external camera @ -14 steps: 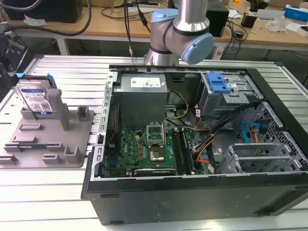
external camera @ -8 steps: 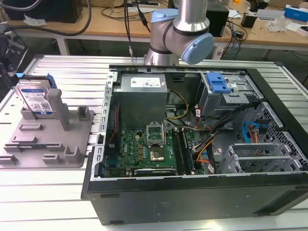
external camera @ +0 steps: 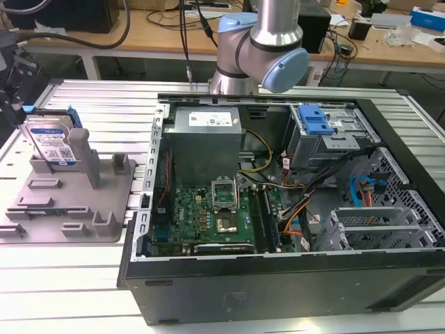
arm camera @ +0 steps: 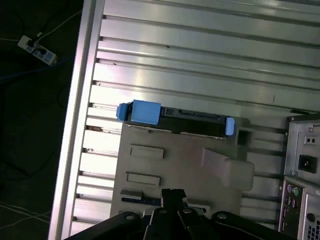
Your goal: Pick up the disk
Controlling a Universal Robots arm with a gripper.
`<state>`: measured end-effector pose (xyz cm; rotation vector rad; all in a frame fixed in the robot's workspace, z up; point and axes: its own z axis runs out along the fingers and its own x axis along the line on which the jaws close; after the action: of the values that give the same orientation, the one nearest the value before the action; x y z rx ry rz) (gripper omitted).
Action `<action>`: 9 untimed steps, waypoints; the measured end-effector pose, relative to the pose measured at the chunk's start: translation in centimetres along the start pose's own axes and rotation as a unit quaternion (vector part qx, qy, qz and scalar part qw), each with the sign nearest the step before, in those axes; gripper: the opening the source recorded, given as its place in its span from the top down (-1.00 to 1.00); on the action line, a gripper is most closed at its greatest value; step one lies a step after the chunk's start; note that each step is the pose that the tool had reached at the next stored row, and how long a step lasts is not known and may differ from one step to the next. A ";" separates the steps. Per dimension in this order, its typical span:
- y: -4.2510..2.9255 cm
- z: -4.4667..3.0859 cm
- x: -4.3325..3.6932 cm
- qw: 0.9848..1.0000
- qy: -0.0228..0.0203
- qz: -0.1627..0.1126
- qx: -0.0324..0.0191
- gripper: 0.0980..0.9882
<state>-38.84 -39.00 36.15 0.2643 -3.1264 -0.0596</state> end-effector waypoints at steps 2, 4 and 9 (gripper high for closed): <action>0.00 0.00 0.00 1.000 0.001 -0.021 0.000 0.98; 0.00 0.01 0.00 0.998 0.002 -0.059 0.000 0.98; 0.00 0.03 0.00 0.991 0.005 -0.130 0.000 0.98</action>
<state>-38.84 -39.00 36.13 0.6681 -3.0606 -0.0584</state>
